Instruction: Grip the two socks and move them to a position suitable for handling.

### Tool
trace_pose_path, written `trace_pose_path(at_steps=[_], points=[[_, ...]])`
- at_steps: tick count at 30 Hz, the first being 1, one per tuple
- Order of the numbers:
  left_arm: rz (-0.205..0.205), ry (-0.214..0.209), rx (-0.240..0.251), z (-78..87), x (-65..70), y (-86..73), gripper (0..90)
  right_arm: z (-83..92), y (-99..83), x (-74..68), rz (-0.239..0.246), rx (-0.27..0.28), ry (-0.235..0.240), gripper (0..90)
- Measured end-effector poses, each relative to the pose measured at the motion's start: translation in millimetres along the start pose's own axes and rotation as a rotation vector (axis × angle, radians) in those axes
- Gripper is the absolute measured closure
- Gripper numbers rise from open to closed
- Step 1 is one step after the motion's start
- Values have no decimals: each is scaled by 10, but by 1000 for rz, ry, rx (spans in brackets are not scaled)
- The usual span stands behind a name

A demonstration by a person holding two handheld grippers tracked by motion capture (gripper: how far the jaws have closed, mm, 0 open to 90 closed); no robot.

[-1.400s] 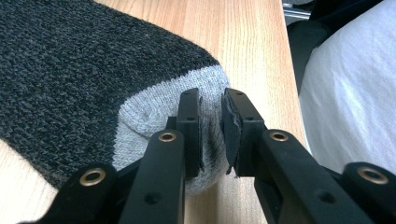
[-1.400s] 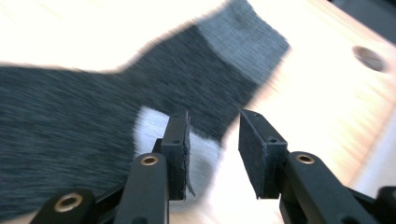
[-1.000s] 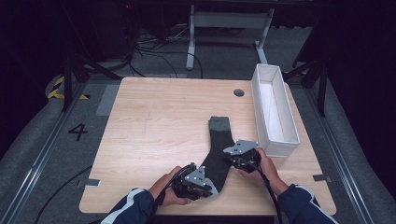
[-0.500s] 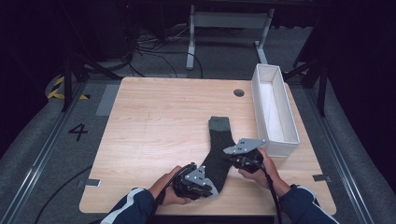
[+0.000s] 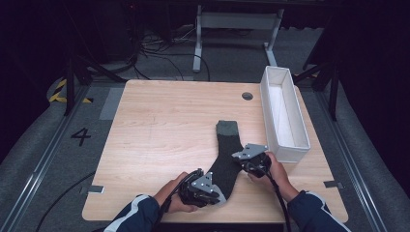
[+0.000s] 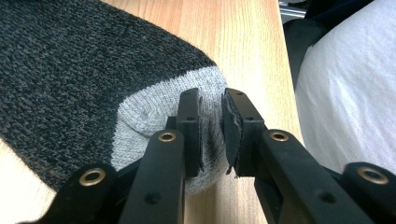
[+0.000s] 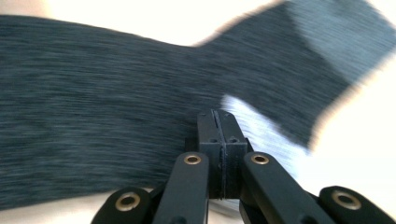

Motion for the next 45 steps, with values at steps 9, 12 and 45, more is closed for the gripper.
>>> trace_pose_path(at_steps=[9,12,45], points=[[12,-21,15,-6,-12,4,776,44,210,68,-41,128,-15,900],[9,-15,-1,2,-8,-4,776,-103,185,121,-34,72,-66,900],[13,-37,18,-3,-25,-4,776,170,109,-20,-58,63,88,900]])
Point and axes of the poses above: each handheld gripper's, and its own axes: z roughly backward along the jaws, y roughly out of its top, x roughly to its right, the point moved 8 cm from there along -z, roughly forward along the jaws
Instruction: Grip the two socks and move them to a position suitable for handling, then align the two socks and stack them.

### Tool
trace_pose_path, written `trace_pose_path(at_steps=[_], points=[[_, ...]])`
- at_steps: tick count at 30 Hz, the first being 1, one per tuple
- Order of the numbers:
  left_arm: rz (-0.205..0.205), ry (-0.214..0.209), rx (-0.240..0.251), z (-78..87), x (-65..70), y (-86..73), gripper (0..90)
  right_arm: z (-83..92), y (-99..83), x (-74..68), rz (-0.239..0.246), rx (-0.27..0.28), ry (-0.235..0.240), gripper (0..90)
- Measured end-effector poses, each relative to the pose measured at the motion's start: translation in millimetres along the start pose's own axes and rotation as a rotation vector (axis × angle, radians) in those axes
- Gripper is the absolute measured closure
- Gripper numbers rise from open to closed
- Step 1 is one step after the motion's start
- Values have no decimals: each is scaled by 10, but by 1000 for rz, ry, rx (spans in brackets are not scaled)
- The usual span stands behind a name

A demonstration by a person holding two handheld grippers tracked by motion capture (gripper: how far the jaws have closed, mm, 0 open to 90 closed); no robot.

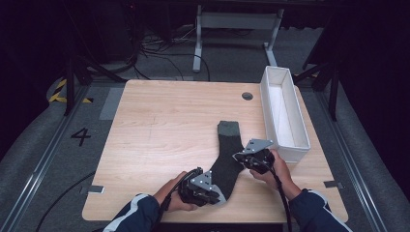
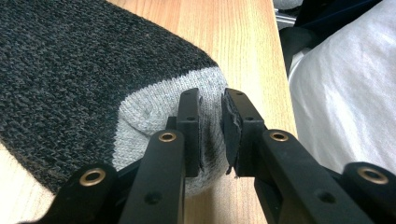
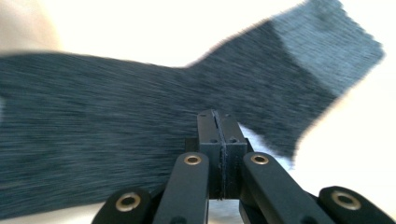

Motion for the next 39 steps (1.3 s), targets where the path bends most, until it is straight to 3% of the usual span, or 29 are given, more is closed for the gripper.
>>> trace_pose_path(at_steps=[1,5,6,7,9,10,13,16,18,19,24,28,31,33,34,36,39], points=[[2,-1,0,-2,4,2,776,52,16,-80,3,30,52,900],[6,-8,-2,1,-2,-1,776,143,30,-367,14,60,153,900],[6,-8,-2,1,-2,-1,776,143,30,-367,14,60,153,900],[4,-14,-3,2,-8,0,777,111,-17,-520,68,33,169,900],[4,-13,-4,0,-6,2,776,96,-37,-562,76,23,178,900],[1,-12,-7,0,-7,4,776,55,-95,-597,114,-10,169,900],[3,-13,-6,0,-4,3,776,12,-183,-507,143,-53,116,900],[2,-7,-9,1,1,4,774,37,-220,-233,89,-52,35,900],[-2,-2,-15,2,5,7,768,84,-215,-105,45,-31,7,900],[-2,-2,-15,2,5,7,763,84,-215,-105,45,-31,7,900],[-30,18,-37,34,63,40,680,204,-86,81,-1,56,-68,840],[-72,46,-3,129,145,126,584,272,113,166,-21,145,-105,850],[-63,76,8,194,133,143,554,268,173,188,-28,156,-107,845],[-56,127,23,290,45,145,523,220,233,235,-46,164,-112,832],[-56,127,23,290,45,145,523,200,250,255,-50,167,-118,831],[-4,177,24,288,-105,112,521,114,324,320,-83,178,-145,817],[15,187,-3,242,-167,62,532,14,395,345,-88,171,-149,809]])
Point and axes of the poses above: each handheld gripper's, and its own axes: z roughly backward along the jaws, y roughly out of its top, x roughly to its right, the point moved 8 cm from there along -z, roughly forward along the jaws
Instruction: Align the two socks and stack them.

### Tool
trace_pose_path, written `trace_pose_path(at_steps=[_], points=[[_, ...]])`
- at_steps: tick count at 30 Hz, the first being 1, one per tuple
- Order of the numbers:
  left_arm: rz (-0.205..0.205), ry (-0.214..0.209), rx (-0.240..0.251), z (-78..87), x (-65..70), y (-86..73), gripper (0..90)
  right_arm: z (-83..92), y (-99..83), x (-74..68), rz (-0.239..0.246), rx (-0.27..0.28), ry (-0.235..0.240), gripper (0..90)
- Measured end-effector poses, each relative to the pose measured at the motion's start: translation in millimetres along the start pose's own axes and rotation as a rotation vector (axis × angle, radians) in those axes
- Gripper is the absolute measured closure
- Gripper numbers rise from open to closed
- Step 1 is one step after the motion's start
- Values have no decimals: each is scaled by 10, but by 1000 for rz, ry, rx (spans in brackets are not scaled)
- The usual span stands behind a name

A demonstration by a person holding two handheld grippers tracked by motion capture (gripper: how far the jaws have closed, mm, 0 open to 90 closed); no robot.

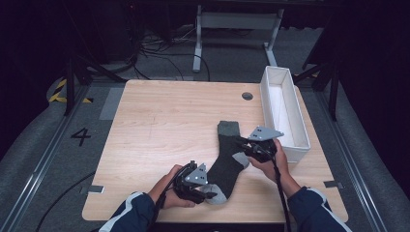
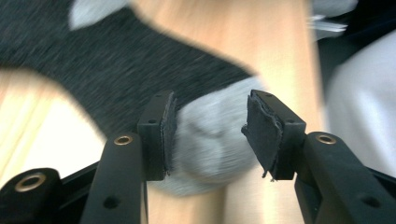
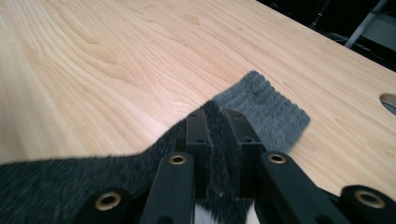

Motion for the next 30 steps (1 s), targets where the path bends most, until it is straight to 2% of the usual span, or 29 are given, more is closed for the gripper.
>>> trace_pose_path(at_steps=[2,3,5,8,11,14,19,21,23,25,27,30], points=[[-21,6,-14,-26,9,-28,532,-105,38,1,21,-12,-10,803],[-34,12,-31,-42,18,-52,530,-136,40,15,19,-13,-7,796],[-50,7,-33,-51,9,-65,527,-165,15,54,14,-26,-15,785],[-32,-10,-36,-68,2,-97,530,-174,-45,84,7,-50,-13,765],[-15,-6,-38,-77,14,-113,535,-188,-74,99,4,-59,-16,754],[-32,9,-43,-71,16,-126,535,-236,-126,106,6,-77,-23,725],[-15,-1,-55,-24,5,-179,533,-306,-158,177,-10,-90,-56,661],[-24,7,-56,-10,7,-190,531,-331,-155,200,-13,-94,-64,638],[-34,14,-62,-6,12,-197,529,-376,-140,267,-40,-86,-86,620],[-35,21,-59,-5,16,-201,528,-436,-148,312,-76,-107,-91,590],[-27,24,-49,0,19,-210,528,-496,-168,355,-81,-126,-116,579],[-20,26,-54,21,11,-235,524,-582,-200,381,-105,-145,-118,538]])
Point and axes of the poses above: each handheld gripper's, and its own axes: z roughly backward along the jaws, y roughly out of its top, x roughly to its right, the point moved 8 cm from there along -z, roughly forward along the jaws
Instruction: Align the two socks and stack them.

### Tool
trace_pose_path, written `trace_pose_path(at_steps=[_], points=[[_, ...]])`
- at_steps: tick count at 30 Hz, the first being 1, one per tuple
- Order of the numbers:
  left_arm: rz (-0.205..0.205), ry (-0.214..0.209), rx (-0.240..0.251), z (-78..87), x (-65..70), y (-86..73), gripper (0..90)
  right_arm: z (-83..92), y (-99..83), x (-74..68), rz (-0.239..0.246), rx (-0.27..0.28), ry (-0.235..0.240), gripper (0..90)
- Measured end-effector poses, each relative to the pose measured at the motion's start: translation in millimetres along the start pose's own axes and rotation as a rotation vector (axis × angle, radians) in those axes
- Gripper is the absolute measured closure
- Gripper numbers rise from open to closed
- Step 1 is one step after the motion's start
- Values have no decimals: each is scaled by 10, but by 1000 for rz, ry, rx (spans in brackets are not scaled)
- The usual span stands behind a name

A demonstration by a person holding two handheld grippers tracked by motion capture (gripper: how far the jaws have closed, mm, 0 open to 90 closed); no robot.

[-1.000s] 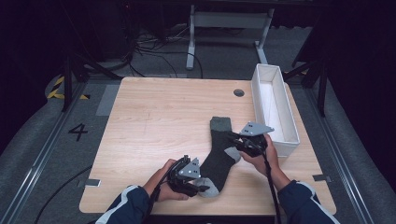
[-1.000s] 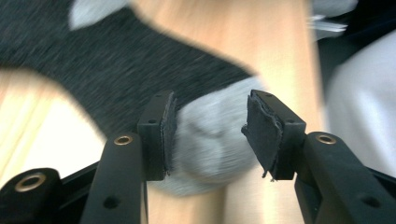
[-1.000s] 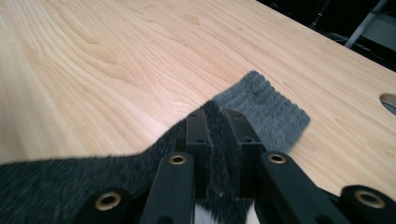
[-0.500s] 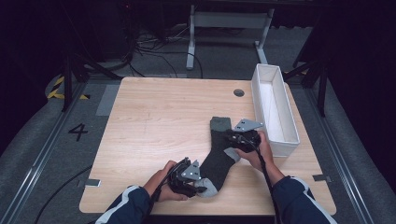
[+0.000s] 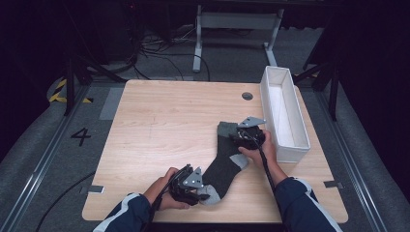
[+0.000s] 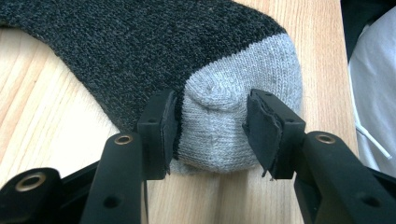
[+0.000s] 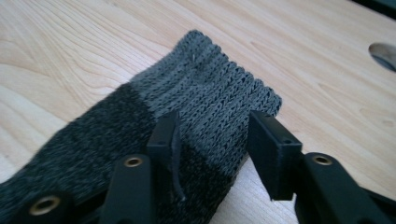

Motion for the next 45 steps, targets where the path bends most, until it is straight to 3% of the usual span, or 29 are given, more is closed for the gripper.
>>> trace_pose_path(at_steps=[6,10,14,16,19,23,25,37,45], points=[[1,2,7,-9,-35,2,511,-167,4,26,-38,-11,-18,456],[7,10,0,-2,-111,-6,511,-277,51,80,-94,-39,3,392],[19,6,2,-5,-194,-11,512,-353,101,113,-88,-84,14,350],[16,9,0,-9,-232,-8,512,-433,119,160,-117,-117,68,331],[23,10,6,-11,-234,-7,512,-464,118,178,-134,-139,106,357],[23,13,3,-9,-236,-9,512,-480,110,167,-157,-141,191,439],[25,11,0,-8,-238,-10,512,-475,105,170,-162,-139,198,457],[34,13,7,-16,-249,-8,513,-453,105,132,-180,-130,218,646],[42,29,14,-30,-299,2,513,-400,186,145,-140,-84,157,743]])
Point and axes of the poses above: each handheld gripper's, and its own axes: z roughly backward along the jaws, y roughly out of its top, x roughly to its right, the point moved 8 cm from there along -z, roughly forward along the jaws
